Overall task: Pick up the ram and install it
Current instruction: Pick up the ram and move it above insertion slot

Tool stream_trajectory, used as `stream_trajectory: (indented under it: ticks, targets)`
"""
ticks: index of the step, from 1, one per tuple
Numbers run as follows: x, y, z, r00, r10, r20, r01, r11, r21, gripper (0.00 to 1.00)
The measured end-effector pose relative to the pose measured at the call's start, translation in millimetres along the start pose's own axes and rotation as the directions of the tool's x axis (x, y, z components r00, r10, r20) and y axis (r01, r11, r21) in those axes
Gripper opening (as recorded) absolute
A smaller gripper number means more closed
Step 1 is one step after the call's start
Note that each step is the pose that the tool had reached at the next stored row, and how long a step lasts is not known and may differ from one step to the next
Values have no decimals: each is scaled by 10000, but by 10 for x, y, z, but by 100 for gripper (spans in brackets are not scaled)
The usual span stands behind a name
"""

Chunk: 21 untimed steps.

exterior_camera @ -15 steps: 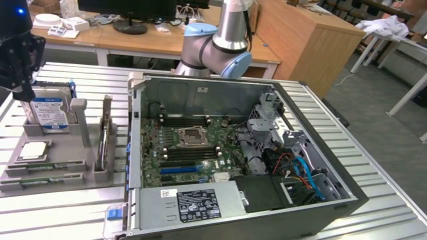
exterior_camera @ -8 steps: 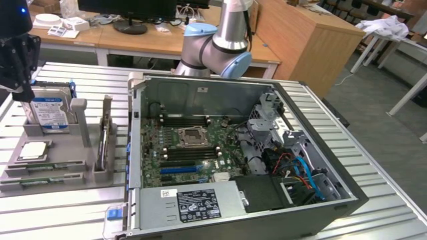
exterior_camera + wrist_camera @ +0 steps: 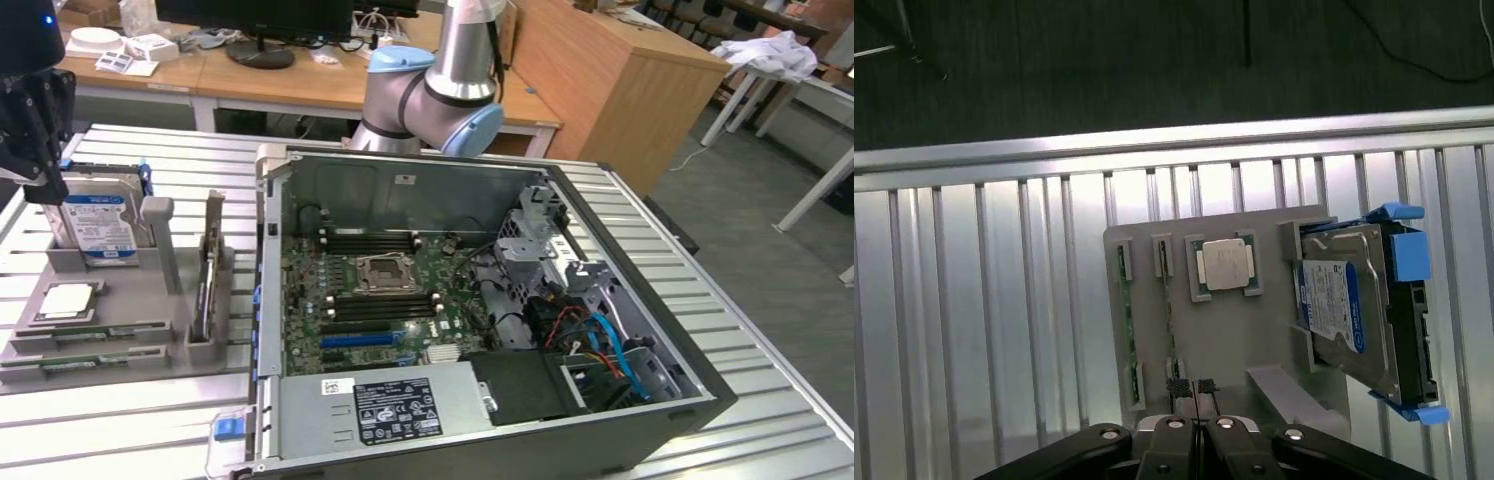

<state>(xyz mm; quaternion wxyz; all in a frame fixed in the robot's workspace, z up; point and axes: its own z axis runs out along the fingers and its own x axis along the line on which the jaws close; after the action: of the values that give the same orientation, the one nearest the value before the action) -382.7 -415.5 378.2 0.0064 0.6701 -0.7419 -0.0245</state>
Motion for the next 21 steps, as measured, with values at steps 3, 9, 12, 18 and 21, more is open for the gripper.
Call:
stream_trajectory:
  ticks: [3, 9, 12, 18, 21]
  targets:
    - [0, 0, 0, 10000, -73, -3, 73, 10000, -2, 11]
    - [0, 0, 2, 9980, -624, -29, 624, 9980, -15, 11]
    - [0, 0, 2, 9976, -696, -32, 696, 9976, -17, 11]
    - [0, 0, 2, 9973, -739, -34, 739, 9973, -18, 11]
    - [0, 0, 2, 9958, -917, -42, 917, 9958, -23, 11]
